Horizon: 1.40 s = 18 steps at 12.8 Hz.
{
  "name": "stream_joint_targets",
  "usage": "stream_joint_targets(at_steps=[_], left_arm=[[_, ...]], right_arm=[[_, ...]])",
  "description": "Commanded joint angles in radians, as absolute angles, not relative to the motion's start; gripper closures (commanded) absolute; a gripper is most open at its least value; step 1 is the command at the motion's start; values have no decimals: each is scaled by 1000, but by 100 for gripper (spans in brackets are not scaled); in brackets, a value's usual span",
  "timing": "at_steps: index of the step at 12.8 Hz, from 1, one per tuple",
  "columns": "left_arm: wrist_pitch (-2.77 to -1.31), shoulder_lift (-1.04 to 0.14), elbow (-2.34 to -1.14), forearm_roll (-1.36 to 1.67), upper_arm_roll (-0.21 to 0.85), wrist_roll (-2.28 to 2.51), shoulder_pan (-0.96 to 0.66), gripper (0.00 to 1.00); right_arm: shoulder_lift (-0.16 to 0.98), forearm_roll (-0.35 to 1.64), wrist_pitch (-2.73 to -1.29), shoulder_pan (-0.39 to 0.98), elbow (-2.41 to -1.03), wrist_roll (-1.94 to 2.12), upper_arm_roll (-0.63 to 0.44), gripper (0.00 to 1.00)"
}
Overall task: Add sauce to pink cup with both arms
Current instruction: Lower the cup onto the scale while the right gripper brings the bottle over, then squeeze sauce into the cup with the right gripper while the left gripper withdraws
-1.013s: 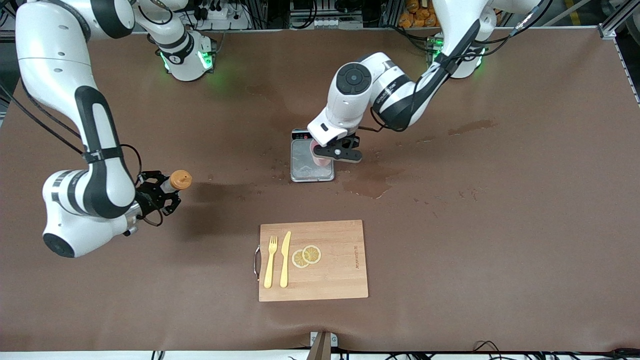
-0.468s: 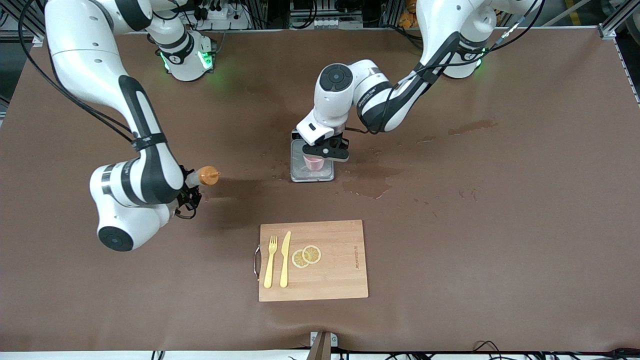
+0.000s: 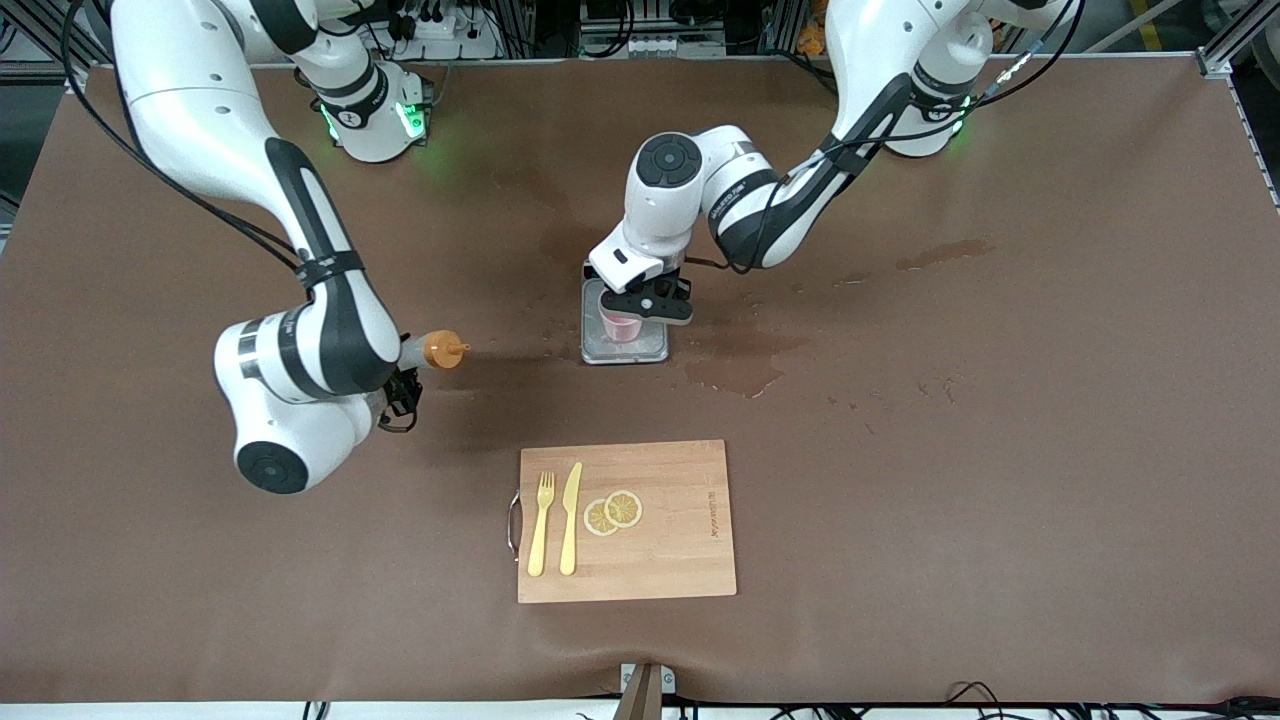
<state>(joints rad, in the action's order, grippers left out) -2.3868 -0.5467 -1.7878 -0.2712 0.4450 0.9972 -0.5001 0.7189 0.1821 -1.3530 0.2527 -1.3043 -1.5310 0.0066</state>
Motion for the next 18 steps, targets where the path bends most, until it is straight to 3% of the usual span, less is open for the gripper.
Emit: stream_joint_targets(at_steps=[1,4,8,10,12,15,18], left_arm=[[-2384,-551,-1772,-304,439,1088,-512,0],[-2353,-511,-1773,-304,440,1091,-499,0],[-2166,-314,-1770,-304,442,1071,-416,0],[-2163,-244,-1761,-288,445,1036,-352,0],[-2145,-226,-1720,-262,446,994,-267,0],[-2001,-236,-1600,-177,442,786,-152,0],[-1922,-227,-1576,-132,442,680,-66,0]], right_arm=[[699,149,-1298,334,-1290,-1661,-2,59],[703,140,-1293,385,-1259,-1770,2,59],[706,77,-1292,468,-1261,-1877,0,59],[713,49,-1292,512,-1261,-1949,0,59],[716,35,-1292,552,-1265,-2002,-2,59],[729,-12,-1264,587,-1269,-2057,-2,59],[735,-26,-1253,612,-1269,-2100,-2,59]])
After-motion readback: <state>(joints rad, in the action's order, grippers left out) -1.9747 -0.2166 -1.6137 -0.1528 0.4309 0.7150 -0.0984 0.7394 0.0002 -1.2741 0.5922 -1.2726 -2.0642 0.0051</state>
